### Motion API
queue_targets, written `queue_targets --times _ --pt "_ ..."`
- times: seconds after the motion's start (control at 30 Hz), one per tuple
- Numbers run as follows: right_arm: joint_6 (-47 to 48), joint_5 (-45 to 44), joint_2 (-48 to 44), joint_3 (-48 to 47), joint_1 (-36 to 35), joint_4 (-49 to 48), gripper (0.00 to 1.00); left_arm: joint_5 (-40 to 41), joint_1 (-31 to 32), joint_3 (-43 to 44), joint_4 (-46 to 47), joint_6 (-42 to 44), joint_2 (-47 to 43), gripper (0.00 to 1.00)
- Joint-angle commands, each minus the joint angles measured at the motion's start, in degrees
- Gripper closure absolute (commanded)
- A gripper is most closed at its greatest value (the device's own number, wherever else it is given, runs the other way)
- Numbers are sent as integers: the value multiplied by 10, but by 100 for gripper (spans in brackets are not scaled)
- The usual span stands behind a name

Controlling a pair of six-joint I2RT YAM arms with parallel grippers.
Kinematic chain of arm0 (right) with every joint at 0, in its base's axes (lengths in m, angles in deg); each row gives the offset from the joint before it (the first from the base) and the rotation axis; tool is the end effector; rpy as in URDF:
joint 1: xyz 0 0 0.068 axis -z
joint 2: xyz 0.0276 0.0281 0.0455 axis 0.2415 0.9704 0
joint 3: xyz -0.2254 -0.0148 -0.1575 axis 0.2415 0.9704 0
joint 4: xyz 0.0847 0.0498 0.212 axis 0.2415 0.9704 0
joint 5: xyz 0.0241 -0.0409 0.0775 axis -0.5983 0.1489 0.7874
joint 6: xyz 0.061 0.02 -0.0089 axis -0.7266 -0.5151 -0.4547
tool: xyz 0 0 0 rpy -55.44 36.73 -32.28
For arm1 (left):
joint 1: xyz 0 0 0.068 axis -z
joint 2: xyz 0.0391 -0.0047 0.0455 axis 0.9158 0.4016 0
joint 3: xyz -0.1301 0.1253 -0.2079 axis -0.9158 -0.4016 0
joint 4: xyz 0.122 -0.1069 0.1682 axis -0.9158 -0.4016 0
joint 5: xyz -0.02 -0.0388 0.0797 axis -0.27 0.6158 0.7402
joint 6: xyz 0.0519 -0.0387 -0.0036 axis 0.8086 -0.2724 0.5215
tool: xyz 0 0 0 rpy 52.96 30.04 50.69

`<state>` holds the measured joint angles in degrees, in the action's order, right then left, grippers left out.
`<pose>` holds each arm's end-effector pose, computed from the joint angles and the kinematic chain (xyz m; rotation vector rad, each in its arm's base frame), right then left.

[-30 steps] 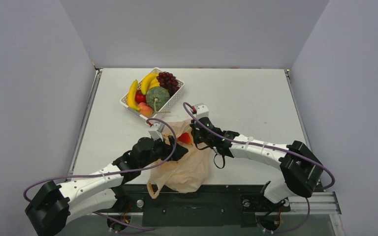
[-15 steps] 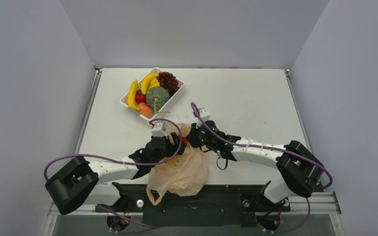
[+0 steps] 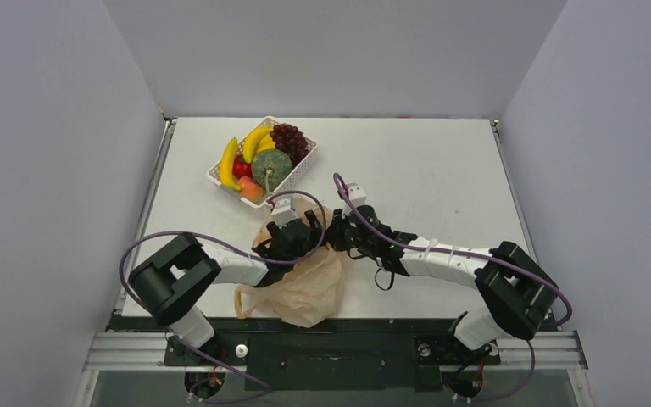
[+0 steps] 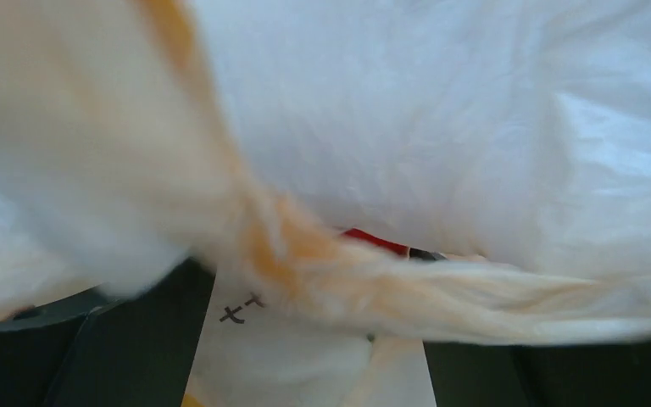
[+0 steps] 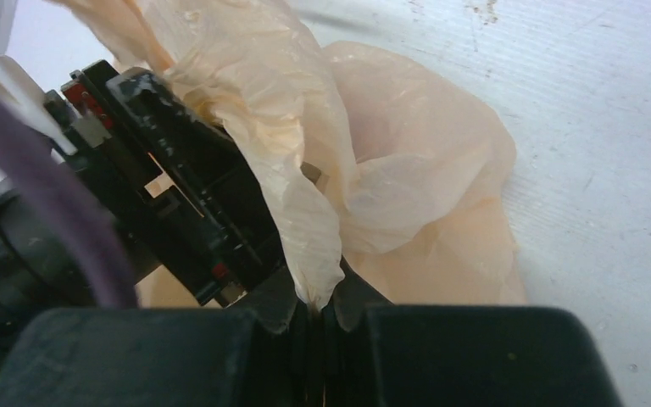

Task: Take the fake fruits out of the plastic bag
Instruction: Take out the fake fruit from the plastic bag.

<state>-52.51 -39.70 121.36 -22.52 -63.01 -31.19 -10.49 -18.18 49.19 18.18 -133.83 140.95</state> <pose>0.1977 0.2315 0.2158 -0.3491 2.1924 0.8851 0.2072 -0.1949 0.1666 -0.3286 2.0614 -0.5310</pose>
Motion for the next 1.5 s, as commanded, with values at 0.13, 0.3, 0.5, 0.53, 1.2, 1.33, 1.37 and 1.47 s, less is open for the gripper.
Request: queue_targets --times 0.13,0.3,0.5,0.53,1.2,1.33,1.37,1.47 --pt "-9 29 -10 16 -3 -26 100 57 -11 83 136 42 154 43" --pt "-7 14 -43 52 1 -19 100 6 -17 71 156 79 135 54" --pt "0 -46 -57 101 1 -29 100 -148 -20 48 101 93 20 68" --pt "0 -59 -59 103 2 -30 100 -170 -22 44 87 91 8 69" --pt "16 -325 -78 7 11 168 100 -621 -59 -59 94 1 -99 76" --pt "23 -344 -48 -18 24 190 100 -700 -62 -50 226 -70 -128 75" --pt "26 -337 -48 -15 24 188 100 -720 -63 -43 253 -80 -134 75" --pt "27 -323 -56 -5 30 174 100 -748 -67 6 270 -107 -155 76"
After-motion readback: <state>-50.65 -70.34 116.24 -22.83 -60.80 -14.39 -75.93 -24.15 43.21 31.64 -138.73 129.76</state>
